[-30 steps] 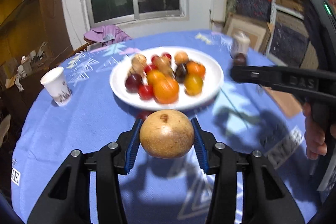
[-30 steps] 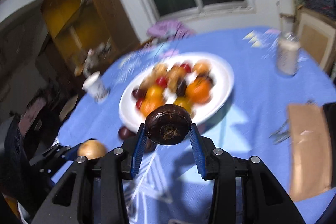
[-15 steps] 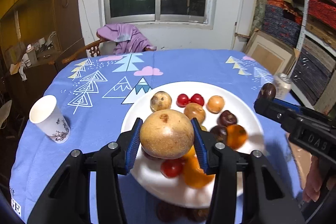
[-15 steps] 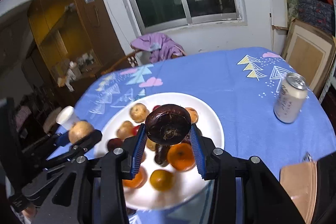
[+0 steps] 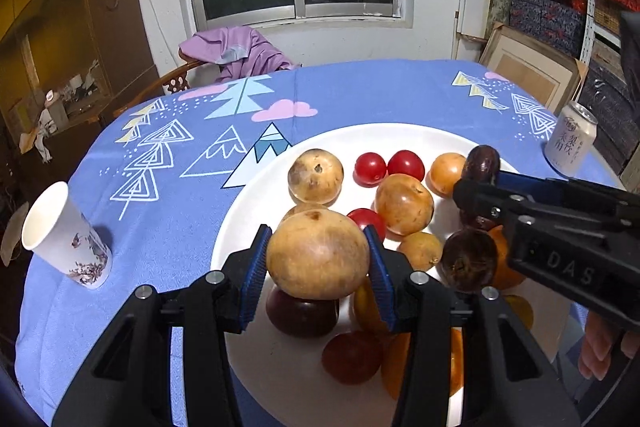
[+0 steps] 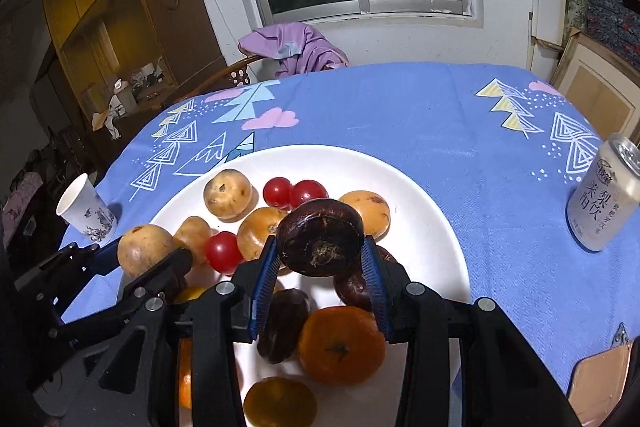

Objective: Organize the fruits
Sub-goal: 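Grasp and carry the pale fruit and dark date onto the plate, opening both tools, then move the left tool to the dark plum while the right tool approaches the last date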

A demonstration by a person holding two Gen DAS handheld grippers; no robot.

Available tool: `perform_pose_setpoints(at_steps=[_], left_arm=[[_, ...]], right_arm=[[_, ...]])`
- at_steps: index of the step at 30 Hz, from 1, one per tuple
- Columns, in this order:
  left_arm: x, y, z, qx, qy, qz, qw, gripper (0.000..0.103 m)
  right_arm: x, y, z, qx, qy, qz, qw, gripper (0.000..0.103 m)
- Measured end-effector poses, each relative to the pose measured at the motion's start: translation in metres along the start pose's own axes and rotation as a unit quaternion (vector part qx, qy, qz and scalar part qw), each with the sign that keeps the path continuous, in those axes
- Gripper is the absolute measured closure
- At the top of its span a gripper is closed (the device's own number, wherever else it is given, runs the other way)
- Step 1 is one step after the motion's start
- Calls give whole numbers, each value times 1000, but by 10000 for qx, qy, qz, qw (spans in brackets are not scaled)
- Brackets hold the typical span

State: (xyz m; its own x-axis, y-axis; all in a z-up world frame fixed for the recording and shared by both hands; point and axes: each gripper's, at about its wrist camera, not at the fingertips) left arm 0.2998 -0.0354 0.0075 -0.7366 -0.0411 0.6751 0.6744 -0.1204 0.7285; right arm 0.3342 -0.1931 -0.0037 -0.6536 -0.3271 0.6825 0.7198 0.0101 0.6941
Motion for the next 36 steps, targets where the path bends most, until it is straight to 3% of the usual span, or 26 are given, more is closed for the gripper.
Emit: perform_pose_setpoints(at_steps=[8, 13, 21, 29, 36], left_arm=[[-2, -4, -6, -85, 2, -14, 10000, 55], [6, -4, -7, -78, 205, -274, 9994, 28], [17, -2, -4, -92, 290, -455, 9985, 28], [61, -7, -3, -106, 461, -771, 9959, 22], [109, -32, 2, -23, 509, -1001, 9937, 18]], right_arm=[[-7, -4, 1, 53, -29, 44, 10000, 59], [-2, -2, -3, -31, 16, -27, 10000, 55], [16, 1, -5, -100, 39, -203, 9997, 55], [66, 1, 8, -37, 153, -605, 9980, 49], [133, -28, 28, 167, 410, -1066, 9933, 40]])
Point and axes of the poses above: each gripper's, at about its wrist camera, not at the fingertips, and x roughly against the way its jaws point, z to its left, y to its top, and after that the axes turned 4 degrees about -x, right-handed
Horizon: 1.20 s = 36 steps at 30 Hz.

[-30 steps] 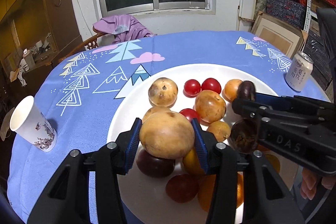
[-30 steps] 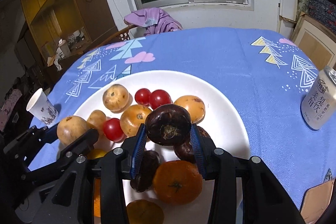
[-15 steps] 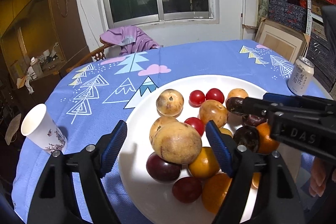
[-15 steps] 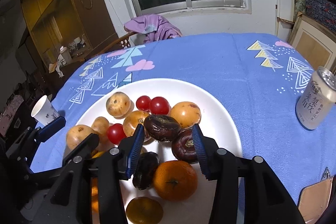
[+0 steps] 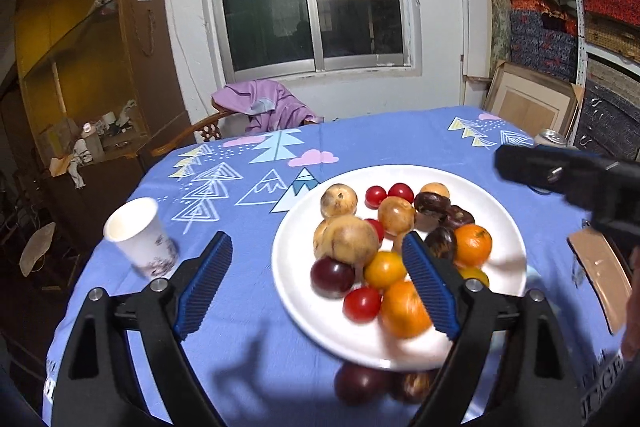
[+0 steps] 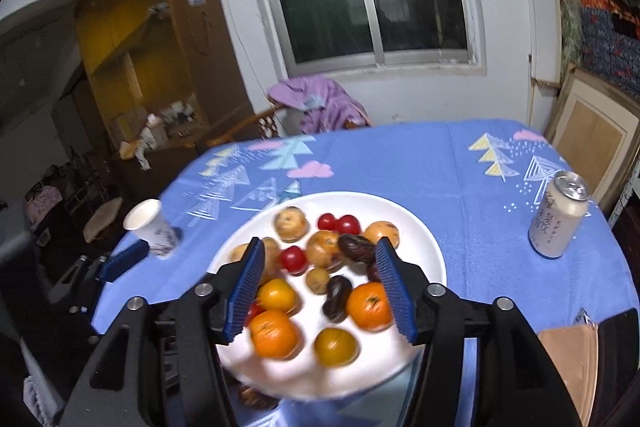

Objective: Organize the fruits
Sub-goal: 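Move the left tool to the dark plum while the right tool approaches the last date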

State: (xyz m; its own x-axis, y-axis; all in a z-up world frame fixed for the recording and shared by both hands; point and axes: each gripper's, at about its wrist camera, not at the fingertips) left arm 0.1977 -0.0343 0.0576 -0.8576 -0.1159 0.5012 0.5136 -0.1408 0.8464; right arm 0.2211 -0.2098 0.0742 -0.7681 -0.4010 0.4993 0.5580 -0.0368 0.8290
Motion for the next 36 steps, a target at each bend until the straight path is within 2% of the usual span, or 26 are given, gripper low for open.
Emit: perform_pose_setpoints(at_steps=[9, 13, 17, 20, 23, 27, 36], left_arm=[[55, -44, 29, 461, 14, -21, 9989, 14], [67, -73, 38, 662, -124, 188, 9976, 12], [57, -91, 28, 442, -127, 524, 9976, 12], [48, -93, 15, 161, -89, 594, 9981, 12], [42, -91, 5, 28, -229, 571, 9981, 12], [26, -84, 0, 57, -357, 639, 9973, 12], [-21, -80, 10, 357, -543, 1304, 9893, 9]], right_arm=[[74, -46, 14, 16, 314, -398, 9987, 32], [93, -72, 4, -135, 344, -460, 9983, 28], [92, -92, -11, -338, 316, -207, 9987, 28], [89, -93, -20, -523, 301, -129, 9981, 27], [89, -94, -24, -634, 291, -123, 9975, 25], [86, -96, -24, -638, 269, -90, 9976, 23], [75, -98, -20, -531, 265, 113, 9982, 22]])
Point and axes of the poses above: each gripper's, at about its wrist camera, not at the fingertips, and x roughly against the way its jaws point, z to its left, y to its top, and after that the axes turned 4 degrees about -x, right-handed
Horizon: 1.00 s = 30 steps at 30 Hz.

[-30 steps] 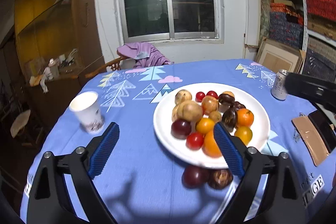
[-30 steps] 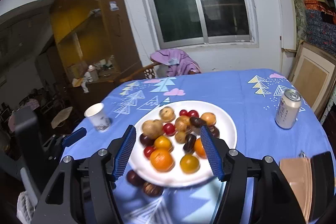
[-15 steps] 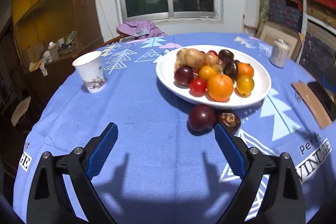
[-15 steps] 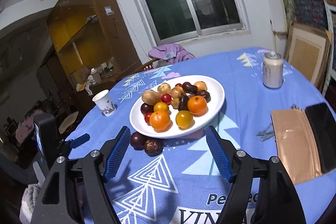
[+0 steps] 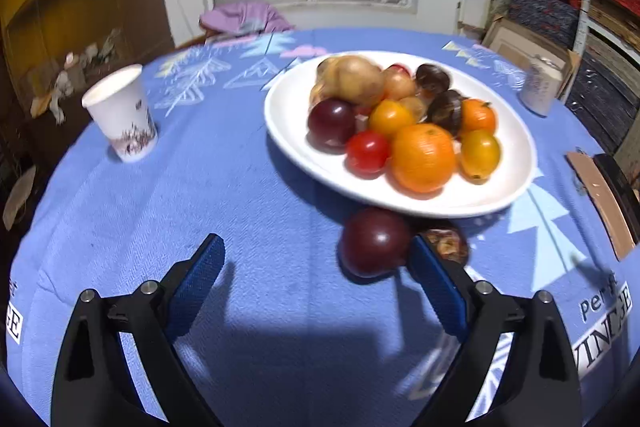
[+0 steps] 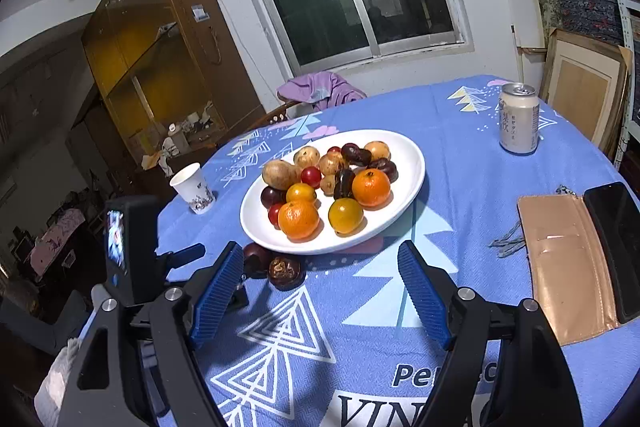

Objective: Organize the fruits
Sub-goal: 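Move the left tool to the dark plum while the right tool approaches the last date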

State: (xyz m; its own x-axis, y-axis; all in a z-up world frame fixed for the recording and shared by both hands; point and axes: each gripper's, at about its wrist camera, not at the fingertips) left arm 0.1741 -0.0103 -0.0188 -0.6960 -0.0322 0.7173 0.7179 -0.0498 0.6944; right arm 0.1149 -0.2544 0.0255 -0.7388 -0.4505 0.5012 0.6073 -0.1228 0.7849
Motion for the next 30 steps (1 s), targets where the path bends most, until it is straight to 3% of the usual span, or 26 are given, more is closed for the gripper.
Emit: perform_pose_setpoints(at_steps=[2, 7, 9, 11, 13, 15, 17, 23, 25, 27, 30], left_arm=[[0, -1, 10, 143, -25, 34, 9999, 8], [16, -9, 37, 80, 835, -133, 9964, 8], [18, -11, 49, 322, 733, -119, 9967, 8], [25, -11, 52, 572, 276, -276, 9976, 8], [30, -10, 39, 308, 97, -436, 9985, 8], [31, -11, 23, -153, 274, -497, 9983, 8], [27, -14, 10, -478, 201, -430, 9977, 8], [27, -16, 1, -674, 138, -414, 9968, 8], [23, -15, 3, -606, 41, -340, 9976, 19], [18, -13, 4, -565, -84, -234, 9981, 24], [11, -14, 1, -571, -311, -76, 9979, 43]], right_arm=[[-1, -1, 0, 12, -6, 17, 10000, 22], [-3, -2, -1, -6, -12, 66, 10000, 22], [-4, -2, -1, 17, 3, 91, 10000, 22], [-5, -3, 1, 71, 10, 108, 9999, 22], [-5, -4, 3, 119, 20, 129, 9998, 22], [-5, -4, 3, 129, 31, 120, 9998, 22], [-4, -5, 3, 135, 38, 115, 9998, 22], [-4, -6, 5, 201, 54, 108, 9997, 22], [-5, -7, 6, 230, 54, 125, 9996, 22], [-6, -8, 7, 260, 47, 155, 9995, 22], [-8, -9, 9, 306, 43, 205, 9993, 22]])
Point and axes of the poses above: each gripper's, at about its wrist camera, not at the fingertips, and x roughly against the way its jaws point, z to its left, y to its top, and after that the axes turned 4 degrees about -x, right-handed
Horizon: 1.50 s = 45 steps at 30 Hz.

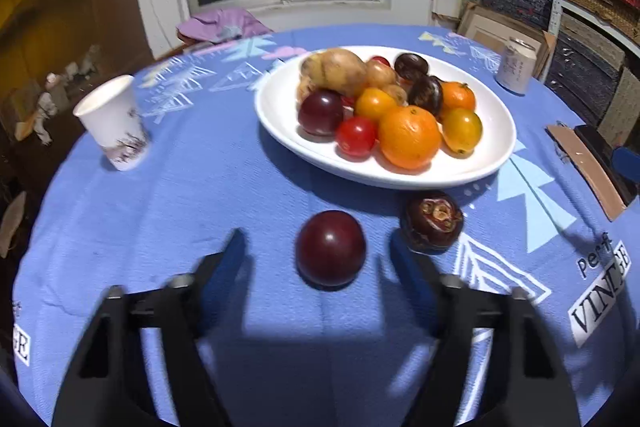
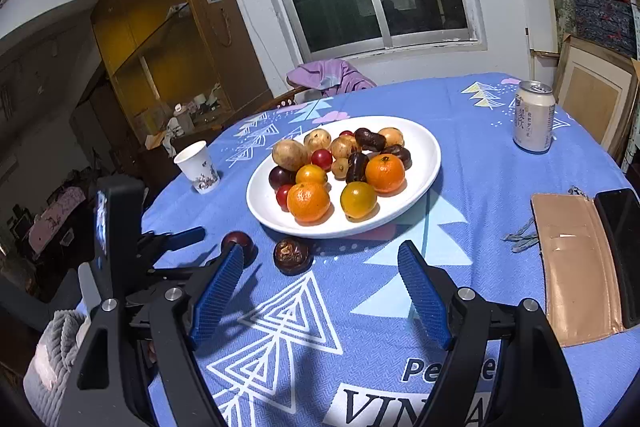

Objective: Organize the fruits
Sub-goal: 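Move the left tool to the dark plum while the right tool approaches the last date, then grasp and carry the plum and date onto the plate, opening both tools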

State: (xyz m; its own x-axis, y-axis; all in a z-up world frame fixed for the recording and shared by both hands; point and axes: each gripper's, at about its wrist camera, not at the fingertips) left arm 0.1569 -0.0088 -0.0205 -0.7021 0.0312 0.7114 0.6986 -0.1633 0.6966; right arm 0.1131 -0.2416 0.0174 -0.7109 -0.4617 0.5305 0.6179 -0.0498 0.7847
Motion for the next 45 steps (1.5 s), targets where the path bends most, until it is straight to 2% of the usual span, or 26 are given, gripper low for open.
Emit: perform_pose_setpoints(at_steps=[4, 9, 12, 14, 18, 22, 28, 35, 38, 42, 45], left_arm=[[-6, 1, -3, -27, -207, 75, 9998, 44], [-11, 1, 4, 202, -160, 190, 9995, 44], [-12, 1, 10, 280, 38, 231, 9993, 41], [-12, 1, 9, 211, 281, 231, 9991, 36], [-10, 2, 9, 32, 665, 227, 9975, 30], [-9, 1, 23, 176, 946, 276, 9950, 30], [-12, -1, 24, 133, 843, 378, 9956, 31], [-17, -4, 31, 410, 464, 532, 9967, 31], [-16, -4, 25, 297, 459, 482, 9973, 38], [-16, -3, 21, 217, 499, 479, 9974, 62], [-15, -3, 18, 168, 514, 449, 9975, 66]], right_arm=[[-8, -3, 2, 40, -41, 124, 9999, 22], [-47, -12, 16, 360, -265, 618, 9971, 23], [-69, -13, 31, 704, -396, 813, 9934, 30], [-81, -13, 39, 847, -400, 925, 9913, 33], [-98, -13, 48, 1023, -494, 1030, 9882, 33], [-111, -12, 51, 1007, -552, 1088, 9874, 36], [-125, -14, 60, 1119, -528, 1234, 9846, 48], [-129, -10, 59, 978, -484, 1242, 9862, 59], [-130, -10, 57, 934, -510, 1253, 9864, 63], [-130, -10, 57, 922, -505, 1246, 9866, 63], [-130, -10, 57, 924, -504, 1244, 9866, 63]])
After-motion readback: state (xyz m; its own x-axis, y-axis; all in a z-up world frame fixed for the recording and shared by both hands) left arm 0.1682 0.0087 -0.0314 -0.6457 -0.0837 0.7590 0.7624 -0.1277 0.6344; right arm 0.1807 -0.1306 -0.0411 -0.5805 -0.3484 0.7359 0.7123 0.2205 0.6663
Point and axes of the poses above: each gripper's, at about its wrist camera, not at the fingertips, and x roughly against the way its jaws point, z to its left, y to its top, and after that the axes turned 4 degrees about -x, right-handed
